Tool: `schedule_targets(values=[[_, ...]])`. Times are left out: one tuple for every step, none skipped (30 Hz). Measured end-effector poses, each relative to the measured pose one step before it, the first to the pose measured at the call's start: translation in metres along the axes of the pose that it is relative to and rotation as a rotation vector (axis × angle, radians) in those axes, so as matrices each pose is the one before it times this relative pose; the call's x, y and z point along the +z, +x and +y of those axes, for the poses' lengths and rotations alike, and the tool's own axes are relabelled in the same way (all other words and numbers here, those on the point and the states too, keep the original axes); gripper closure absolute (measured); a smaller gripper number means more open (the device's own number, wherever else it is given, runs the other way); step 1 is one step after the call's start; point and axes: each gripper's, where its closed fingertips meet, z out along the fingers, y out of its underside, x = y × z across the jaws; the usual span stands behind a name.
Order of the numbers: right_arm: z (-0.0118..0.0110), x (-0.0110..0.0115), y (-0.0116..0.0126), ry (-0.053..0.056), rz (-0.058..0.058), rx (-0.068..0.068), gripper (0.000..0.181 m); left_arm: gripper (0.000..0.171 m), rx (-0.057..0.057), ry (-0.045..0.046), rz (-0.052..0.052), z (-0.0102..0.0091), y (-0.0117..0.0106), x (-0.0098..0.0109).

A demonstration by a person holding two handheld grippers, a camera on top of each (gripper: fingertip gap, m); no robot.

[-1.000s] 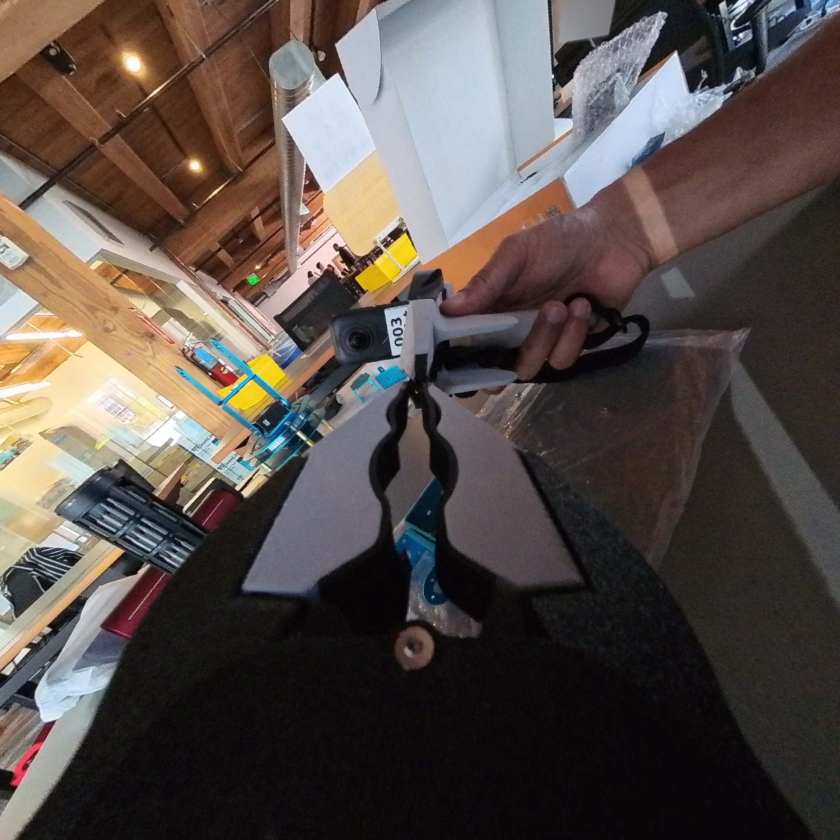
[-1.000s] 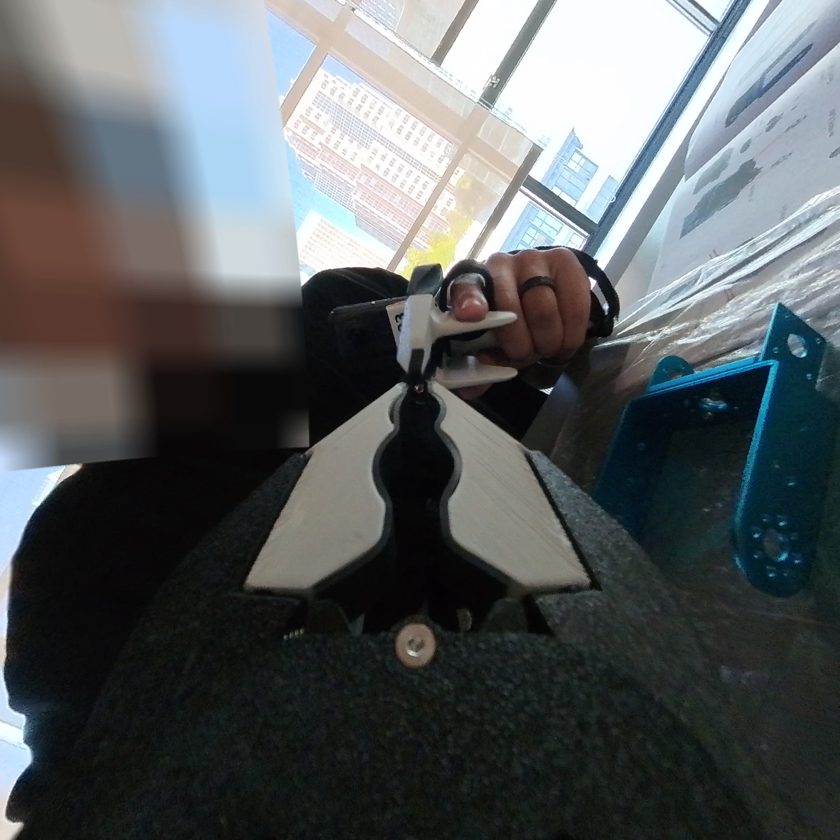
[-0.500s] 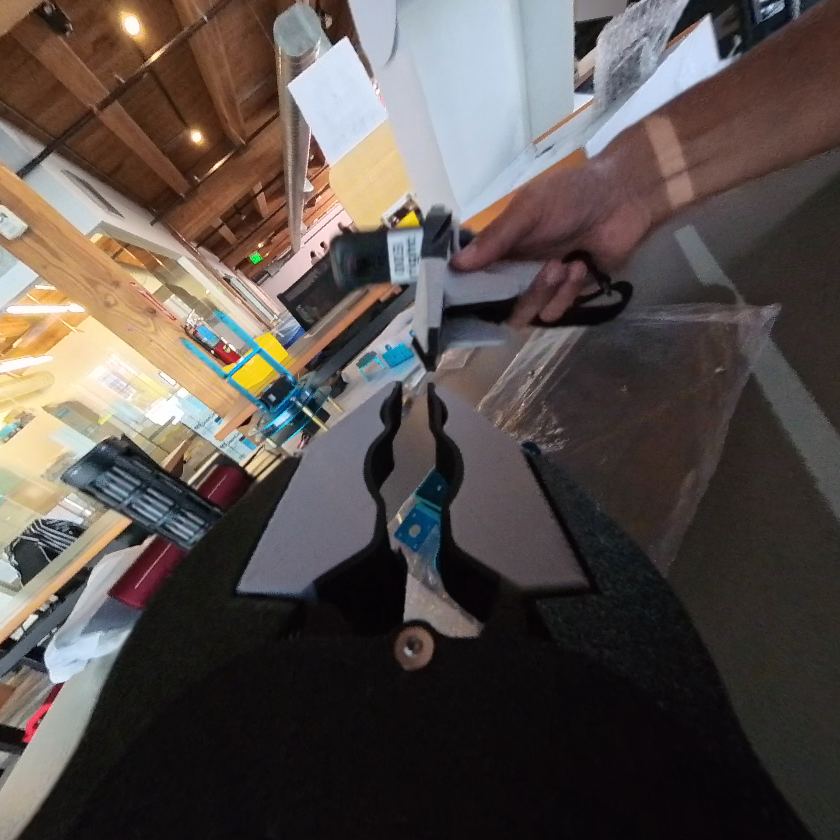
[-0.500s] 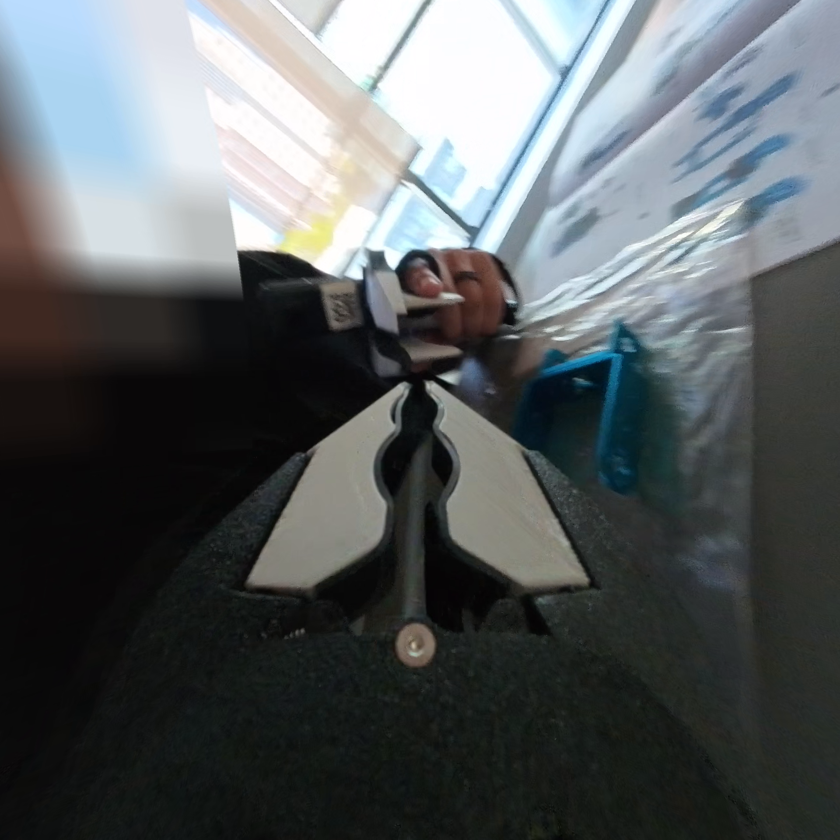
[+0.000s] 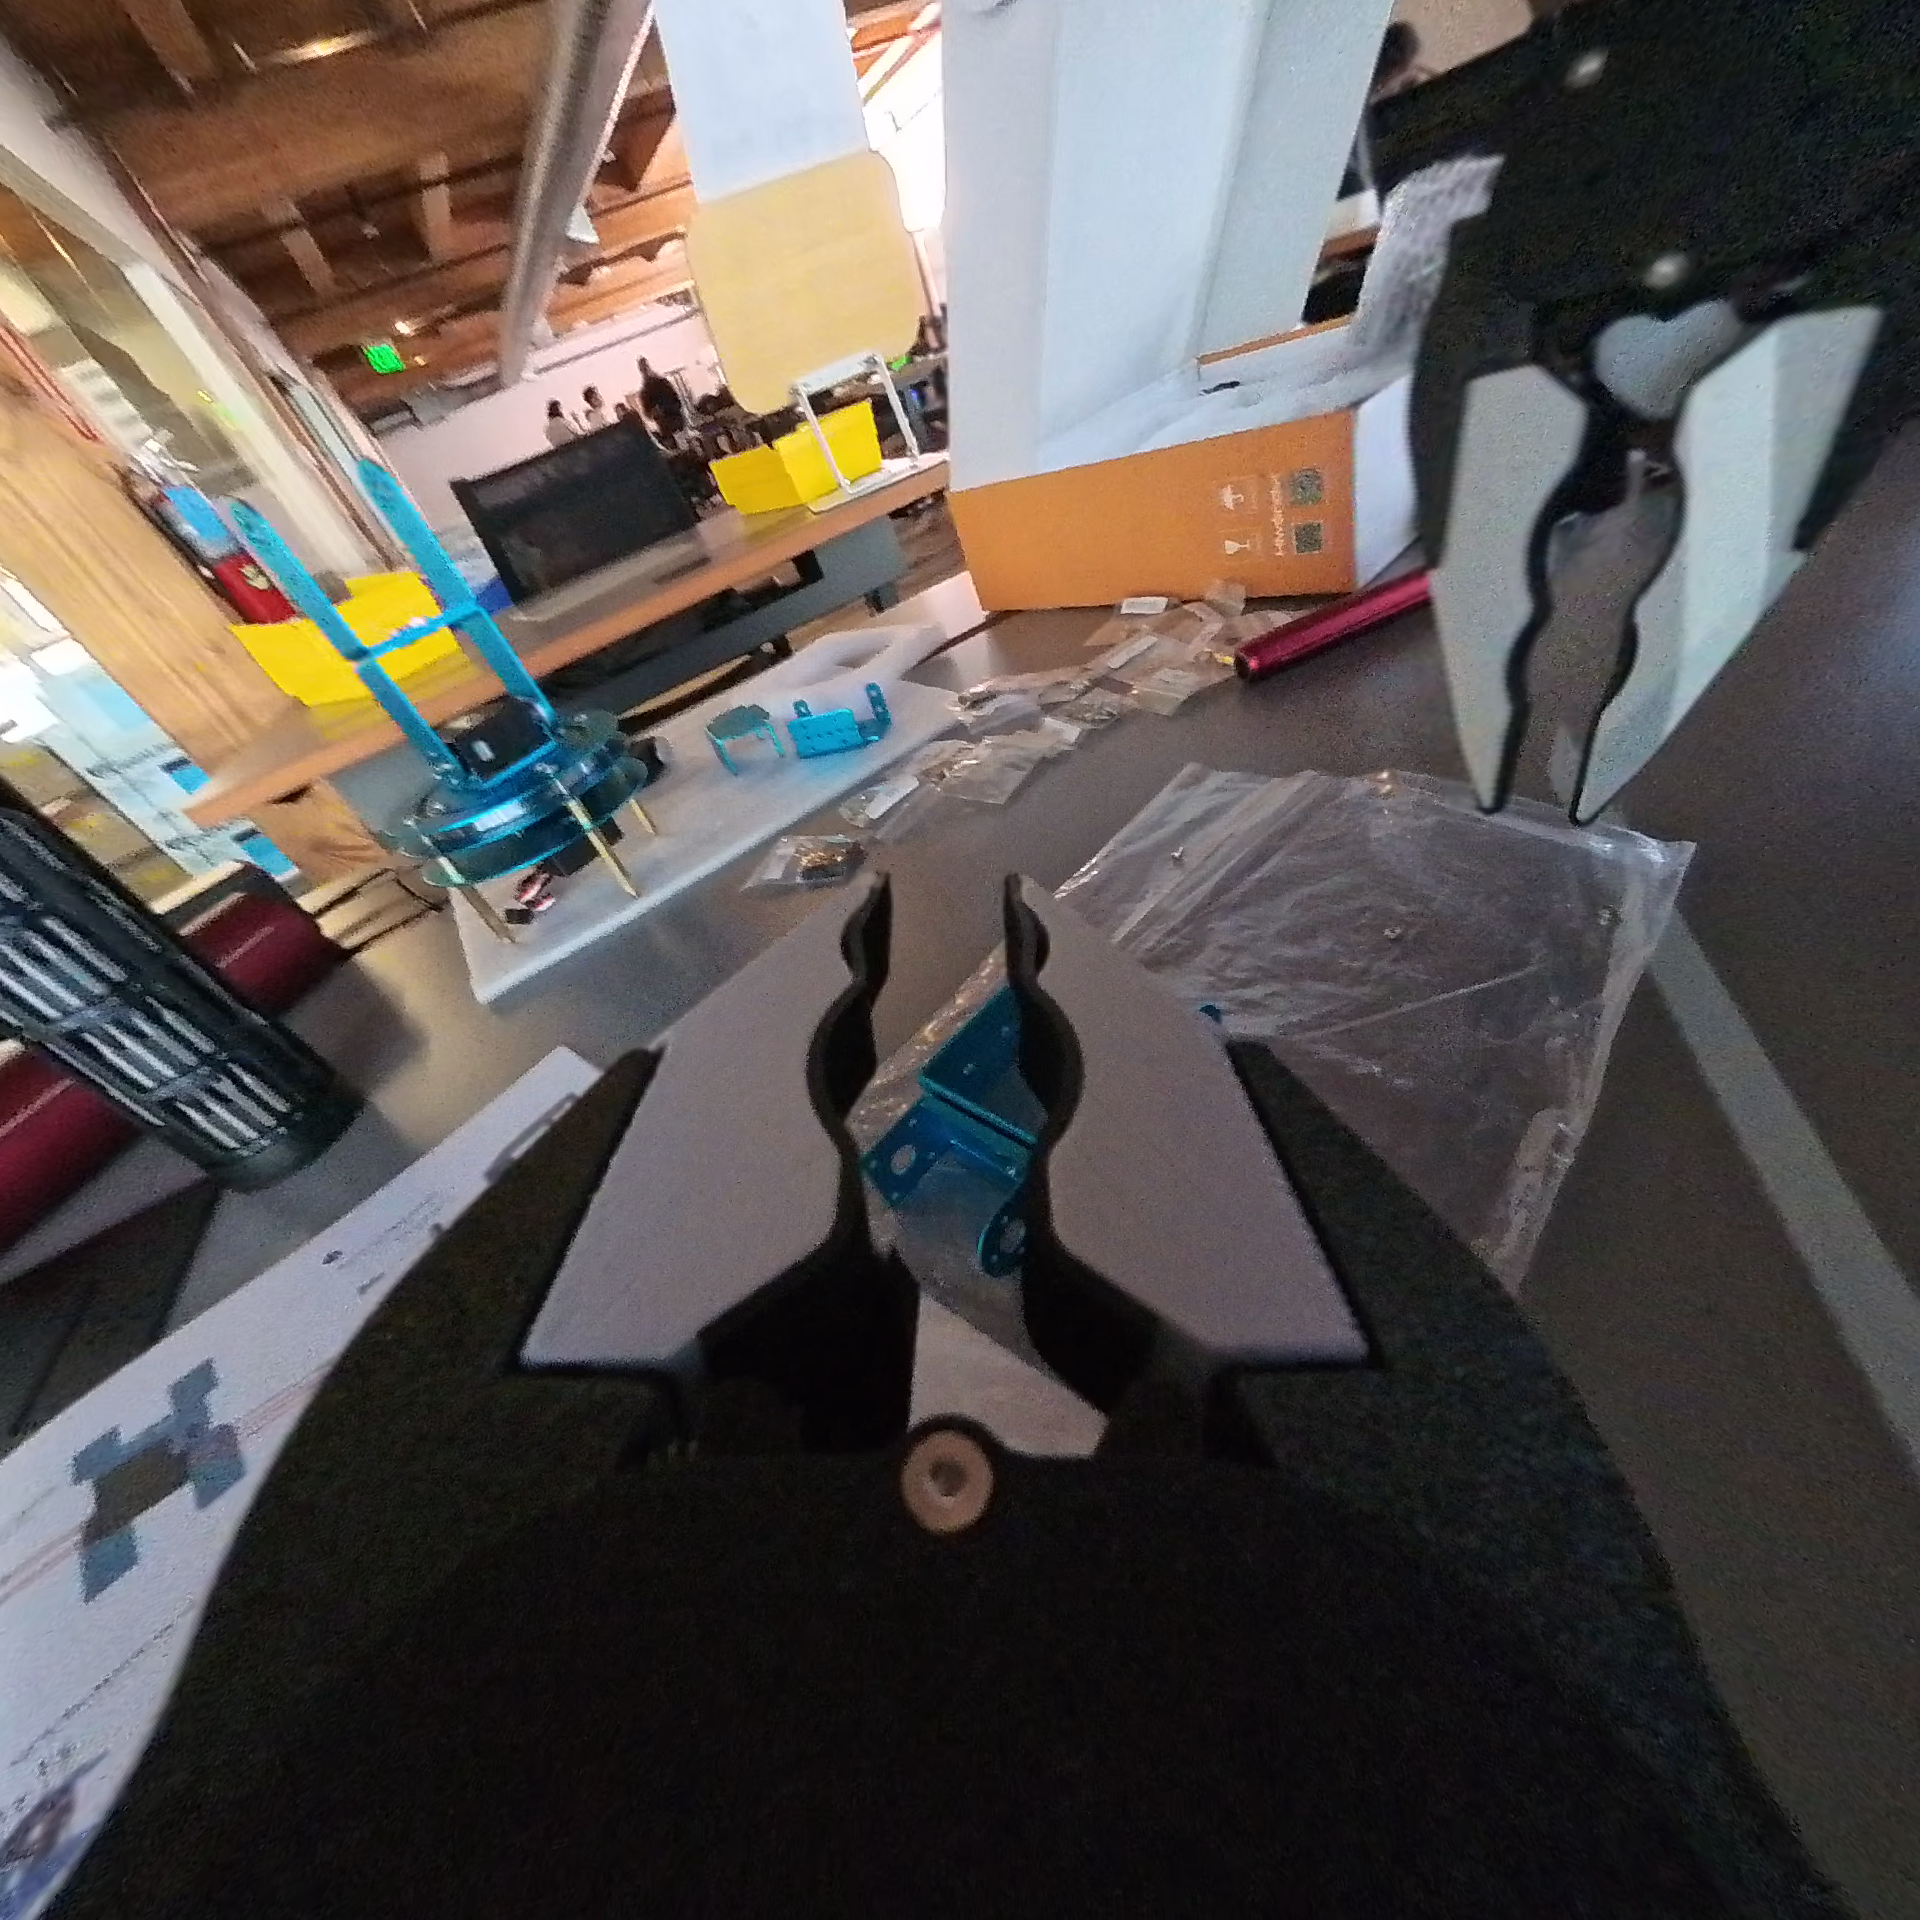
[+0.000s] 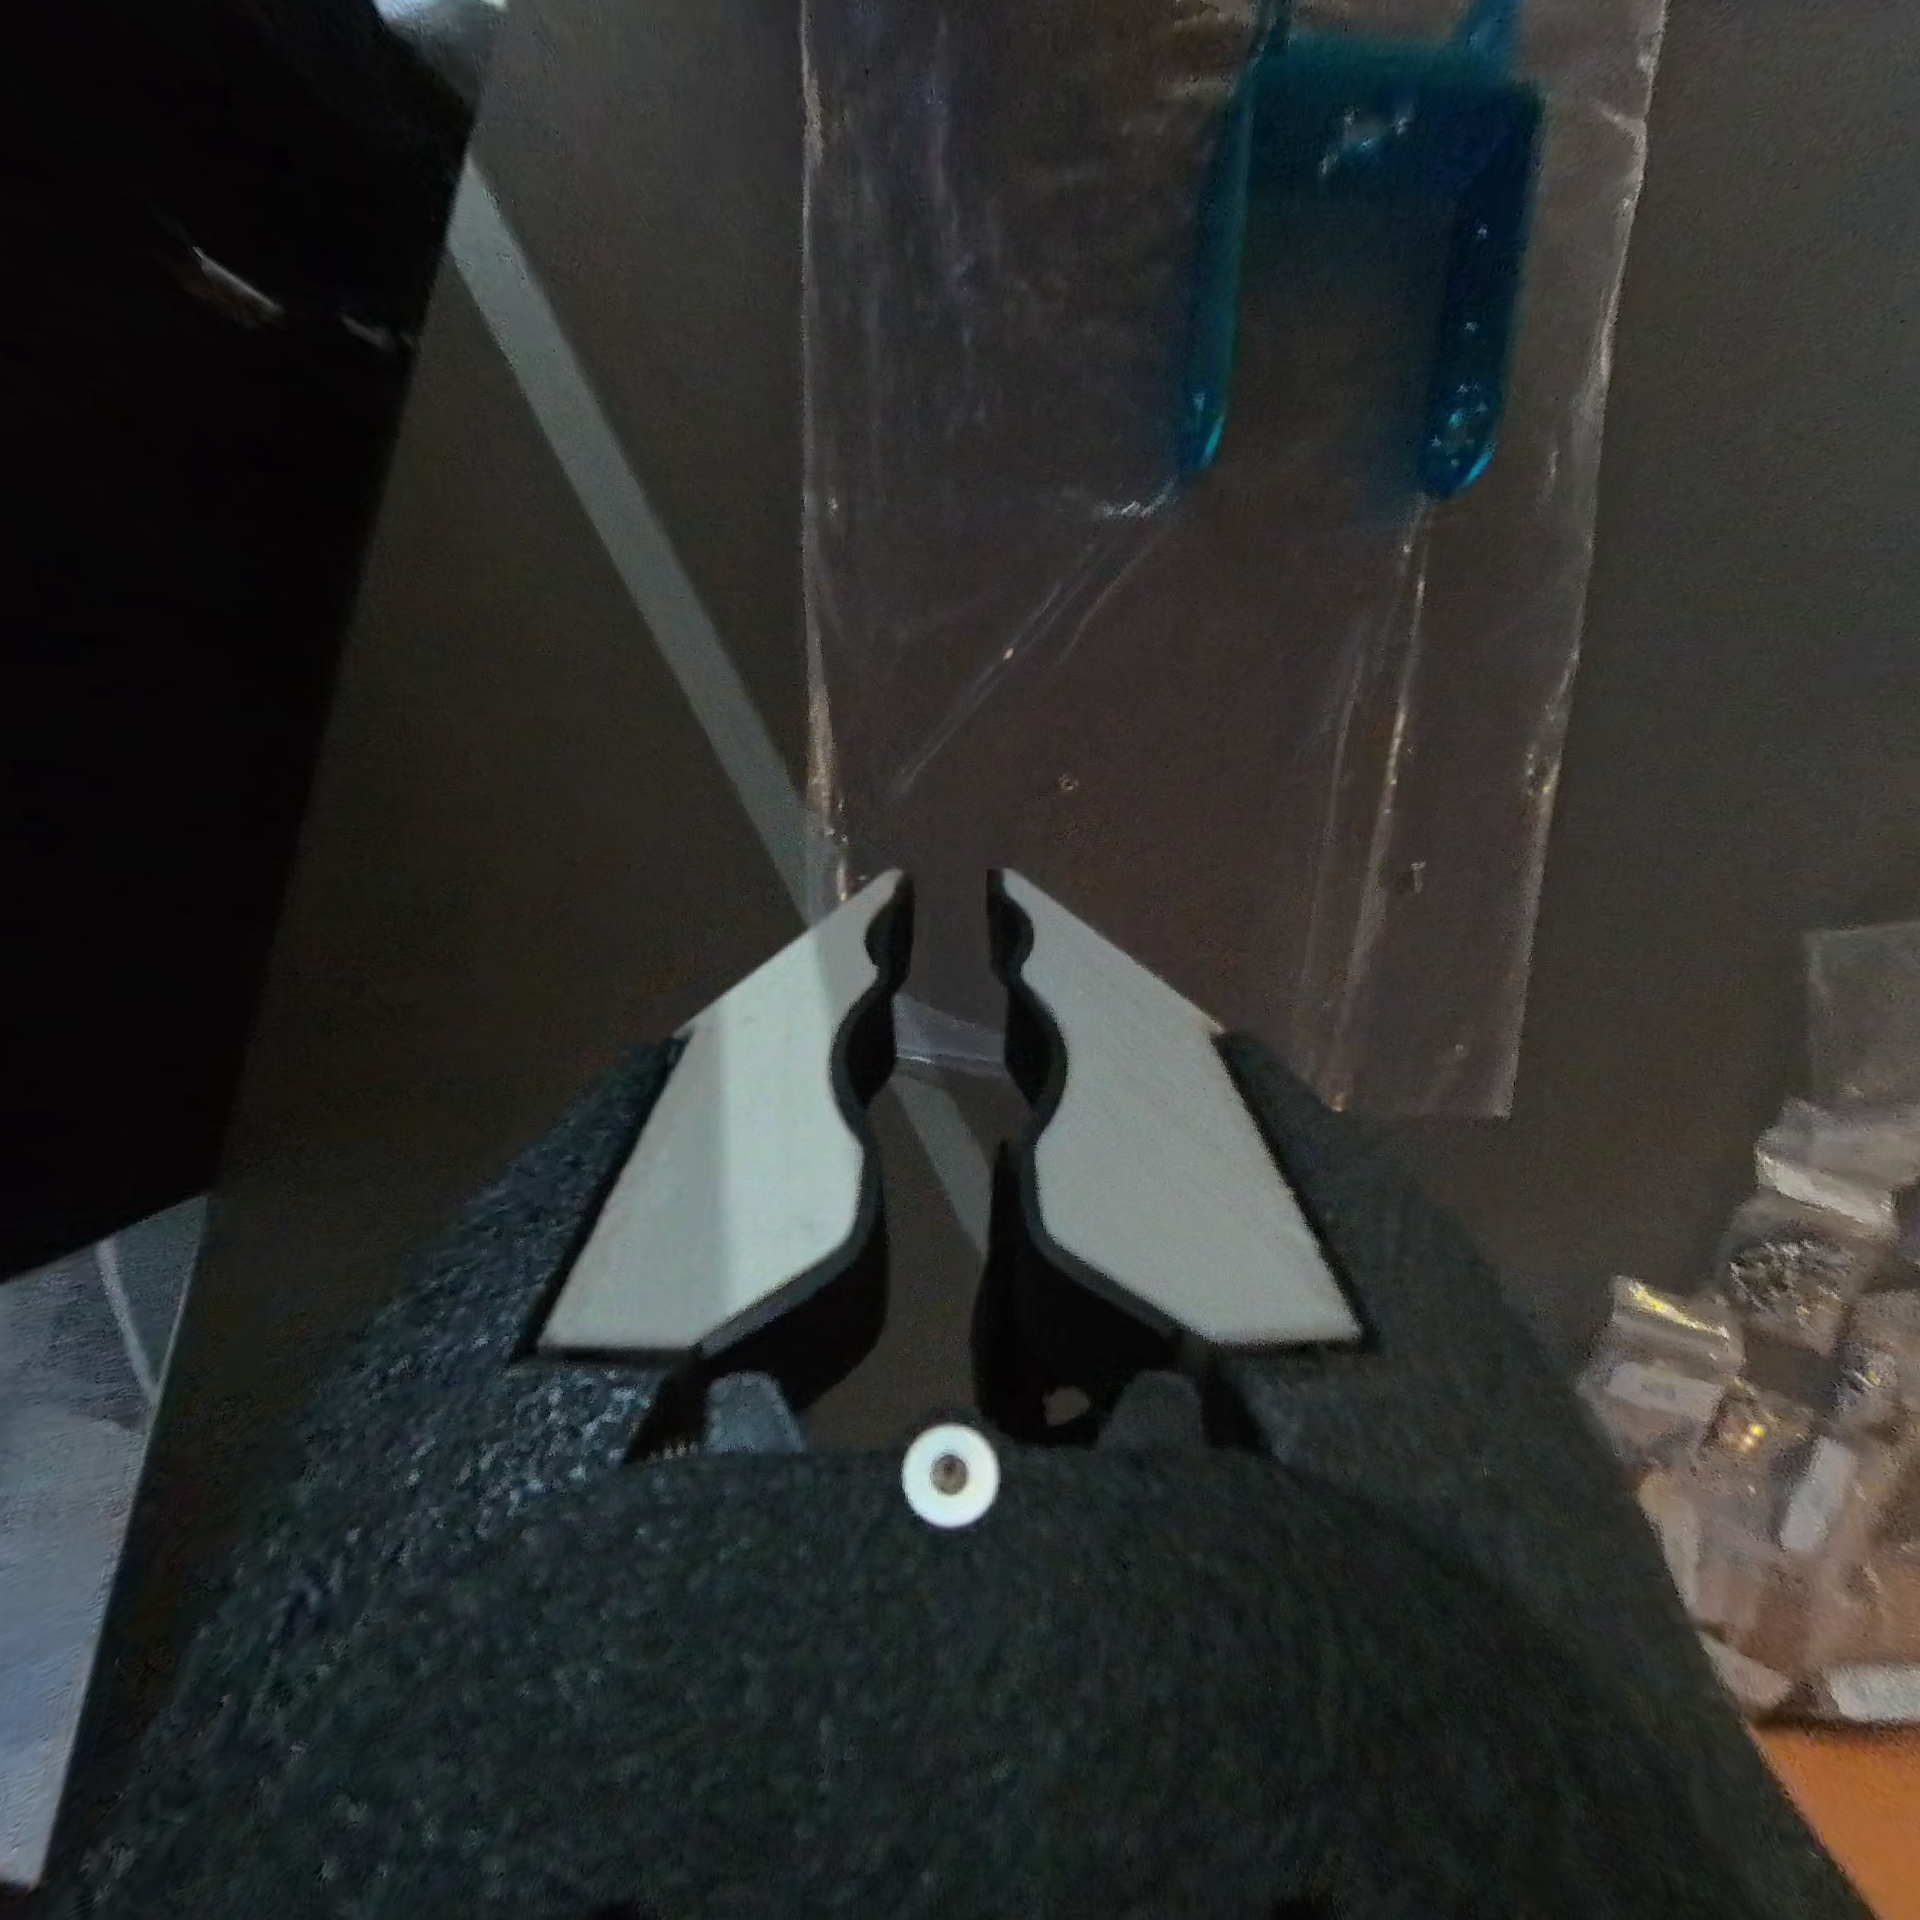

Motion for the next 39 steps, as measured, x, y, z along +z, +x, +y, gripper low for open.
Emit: schedule_targets(values=[[0.00069, 0.00101, -0.00433, -0.0058, 0.0222, -0.0166, 0.171, 0.151, -0.0125, -0.00472, 0.011, 0.0007, 0.0, 0.00066], [0.00093, 0.00188, -0.00528, -0.0089, 0.0011, -0.0089, 0.171, 0.151, -0.0067, -0.0028, 0.0069, 0.00049, 0.00023, 0.00036], [0.0025, 0.00306, -0.00411, -0.0208, -0.0089, -0.0001, 0.17, 0.151, -0.0049, -0.00172, 0.0052, 0.00028, 0.0001, 0.00026], [0.00371, 0.00364, -0.00251, -0.03, -0.0104, 0.0072, 0.17, 0.15, -0.0047, -0.00099, 0.004, 0.00016, 0.00006, -0.00002], [0.00364, 0.00381, -0.00285, -0.0313, -0.0196, 0.0055, 0.169, 0.15, -0.0037, 0.00047, 0.0021, 0.00002, -0.00008, -0.00002], [0.00319, 0.00309, -0.00055, -0.0304, -0.0091, 0.0061, 0.169, 0.15, -0.0015, 0.00187, 0.0005, -0.00014, -0.00008, -0.00028], [0.00162, 0.00197, -0.00017, -0.0216, -0.0058, 0.0018, 0.169, 0.15, 0.0016, 0.00088, -0.0007, -0.0001, 0.00014, -0.00015], [-0.0005, 0.00111, -0.00169, -0.0095, -0.0121, -0.0066, 0.169, 0.15, 0.0045, -0.00073, -0.0019, 0.00006, 0.0003, -0.00001], [-0.00121, 0.00049, -0.00079, -0.0051, -0.0023, -0.012, 0.17, 0.15, 0.0073, -0.00034, -0.0028, 0.00003, 0.00059, 0.0], [-0.00083, 0.00058, 0.00013, -0.0081, 0.0043, -0.0144, 0.171, 0.15, 0.0091, 0.00007, -0.0035, 0.00002, 0.00055, -0.00008], [-0.00038, 0.00079, 0.00013, -0.0127, 0.0035, -0.0134, 0.172, 0.15, 0.0093, 0.0003, -0.0034, -0.00006, 0.00072, -0.00019], [-0.00028, 0.00083, 0.00084, -0.0129, 0.0063, -0.0118, 0.173, 0.15, 0.0079, 0.00096, -0.0029, -0.00008, 0.00063, -0.00019], [-0.00093, 0.0006, 0.00194, -0.0062, 0.0105, -0.0098, 0.175, 0.15, 0.0058, 0.00094, -0.0022, -0.00015, 0.00041, -0.00029], [-0.00094, 0.00051, 0.0006, -0.0038, -0.0018, -0.0076, 0.177, 0.15, 0.0037, -0.0004, -0.0016, 0.0, 0.00034, -0.00009], [-0.00036, 0.00048, 0.0008, -0.007, -0.0023, -0.0028, 0.178, 0.15, 0.0017, -0.00156, -0.0002, 0.00028, 0.00019, 0.00018], [0.00041, 0.00048, 0.00102, -0.0082, -0.0024, -0.0005, 0.178, 0.15, -0.0001, -0.00204, 0.0005, 0.00025, 0.00008, 0.00022], [0.00013, 0.00042, -0.00066, -0.005, -0.0115, 0.0, 0.178, 0.15, -0.0014, -0.00129, 0.0003, 0.00015, -0.00014, 0.00007], [-0.00015, 0.00051, -0.0004, -0.0037, -0.0064, -0.0005, 0.178, 0.15, -0.0023, 0.00096, 0.0001, -0.00008, -0.00022, -0.00015], [-0.00018, 0.0004, 0.00046, -0.0036, 0.0025, -0.002, 0.178, 0.15, -0.0032, 0.00288, -0.0001, -0.00038, -0.00027, -0.00047], [0.00067, 0.00081, -0.001, -0.0084, -0.0045, -0.004, 0.178, 0.15, -0.004, 0.00306, -0.0001, -0.00036, -0.00032, -0.00062], [0.00097, 0.00068, -0.00047, -0.01, 0.0, -0.0026, 0.177, 0.15, -0.0038, 0.0026, 0.0007, -0.00035, -0.00011, -0.00049], [-0.0008, 0.00002, -0.0003, 0.002, 0.0008, 0.0001, 0.178, 0.15, -0.0031, 0.00181, 0.0013, -0.00023, -0.00019, -0.00035], [0.00015, 0.00018, -0.00061, -0.0021, -0.0029, 0.0013, 0.178, 0.15, -0.0025, 0.0006, 0.001, -0.00007, -0.00003, -0.0001], [0.00015, -0.00004, -0.00024, -0.0004, -0.0023, 0.0031, 0.178, 0.15, -0.0018, 0.00006, 0.0009, -0.00002, -0.00005, -0.00005], [0.00017, -0.00005, -0.00007, -0.0005, -0.0017, 0.0033, 0.179, 0.15, -0.001, 0.00021, 0.0003, -0.00008, -0.00005, -0.00002], [0.00036, -0.00009, -0.00011, -0.0005, -0.0002, 0.0027, 0.179, 0.15, -0.0004, 0.00029, 0.0004, 0.0, -0.00006, 0.0], [0.0003, -0.00003, -0.00006, 0.0007, 0.0013, 0.0022, 0.179, 0.15, 0.0, -0.00006, 0.0002, 0.00001, 0.00002, 0.0], [-0.00006, -0.00005, -0.00008, 0.0011, 0.0025, 0.0005, 0.179, 0.15, 0.0005, 0.00014, -0.0001, -0.00006, 0.00009, 0.00003], [-0.0002, 0.00001, -0.00055, 0.0021, 0.0011, -0.0014, 0.179, 0.15, 0.0006, 0.00053, -0.0002, -0.00009, 0.00001, -0.00002], [-0.00023, -0.00019, -0.00069, 0.0021, 0.0003, -0.0021, 0.179, 0.15, 0.0007, 0.0003, -0.0002, -0.00008, 0.00009, -0.00009], [-0.00012, -0.00016, -0.00008, 0.0007, 0.0031, 0.0004, 0.18, 0.15, 0.0008, -0.00033, -0.0001, 0.00012, 0.00002, 0.00007], [0.00016, -0.00038, -0.00012, -0.0008, 0.0012, 0.0014, 0.179, 0.15, 0.0009, -0.00085, 0.0, 0.00003, 0.00017, 0.00013], [0.00032, -0.00051, 0.00023, -0.0007, 0.0034, 0.001, 0.179, 0.15, 0.0009, -0.00118, -0.0002, 0.00019, 0.00009, 0.00017], [0.0001, -0.00085, 0.00097, 0.0023, 0.0082, 0.0003, 0.179, 0.15, 0.0014, -0.001, -0.0003, 0.00005, 0.00009, 0.00012], [-0.00029, -0.00083, 0.0005, 0.0055, 0.0032, 0.0018, 0.179, 0.15, 0.0021, -0.00026, -0.0006, 0.00002, 0.00014, -0.00002], [0.00064, -0.00035, -0.00059, -0.0007, -0.0046, 0.004, 0.179, 0.15, 0.0024, 0.00006, -0.0006, -0.00005, 0.00018, 0.00009], [0.00085, 0.00006, 0.00001, -0.0023, -0.0008, 0.004, 0.179, 0.15, 0.0024, -0.00032, -0.0008, 0.00001, 0.00015, 0.00006], [0.00087, 0.00051, -0.00065, -0.0031, -0.0035, 0.002, 0.179, 0.15, 0.0024, -0.00095, -0.0004, 0.00016, 0.00028, 0.00011], [0.00029, 0.00049, -0.00091, -0.0012, -0.0034, 0.0002, 0.179, 0.15, 0.0024, -0.00158, -0.0005, 0.00019, 0.00008, 0.00017]])
